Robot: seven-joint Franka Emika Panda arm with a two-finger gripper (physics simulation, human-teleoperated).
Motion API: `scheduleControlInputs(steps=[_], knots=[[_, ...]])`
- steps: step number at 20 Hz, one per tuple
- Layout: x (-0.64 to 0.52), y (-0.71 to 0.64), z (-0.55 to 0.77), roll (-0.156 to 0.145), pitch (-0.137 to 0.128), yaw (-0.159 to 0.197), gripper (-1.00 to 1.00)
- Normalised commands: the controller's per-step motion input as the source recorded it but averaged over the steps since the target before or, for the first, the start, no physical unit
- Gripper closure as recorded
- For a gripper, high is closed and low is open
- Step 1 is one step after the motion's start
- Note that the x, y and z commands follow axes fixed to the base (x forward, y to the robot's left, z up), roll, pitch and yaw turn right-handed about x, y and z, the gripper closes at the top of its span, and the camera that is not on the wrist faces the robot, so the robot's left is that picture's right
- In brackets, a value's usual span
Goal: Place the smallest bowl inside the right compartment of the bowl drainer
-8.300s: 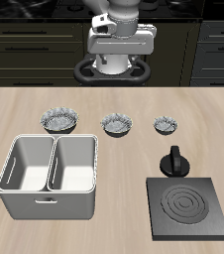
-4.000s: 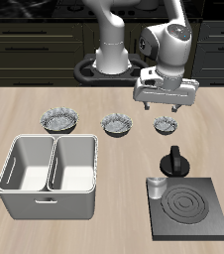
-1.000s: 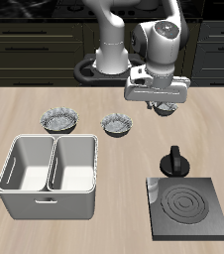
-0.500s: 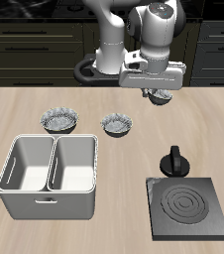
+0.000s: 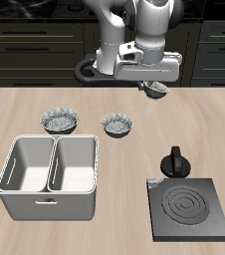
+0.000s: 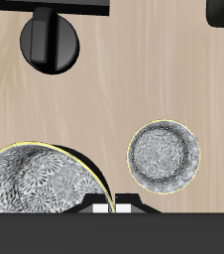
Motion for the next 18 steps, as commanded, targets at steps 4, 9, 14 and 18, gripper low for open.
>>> scheduleControlInputs(steps=[4, 9, 14, 18], knots=[[0.34, -0.54, 0.24, -0.047, 0.045, 0.023, 1.0], [0.19, -0.47, 0.23, -0.042, 0.004, 0.016, 1.0], [0.09, -0.48, 0.18, -0.022, 0.019, -0.01, 1.0], [0.07, -0.43, 0.12, -0.014, 0.003, 0.009, 1.0]])
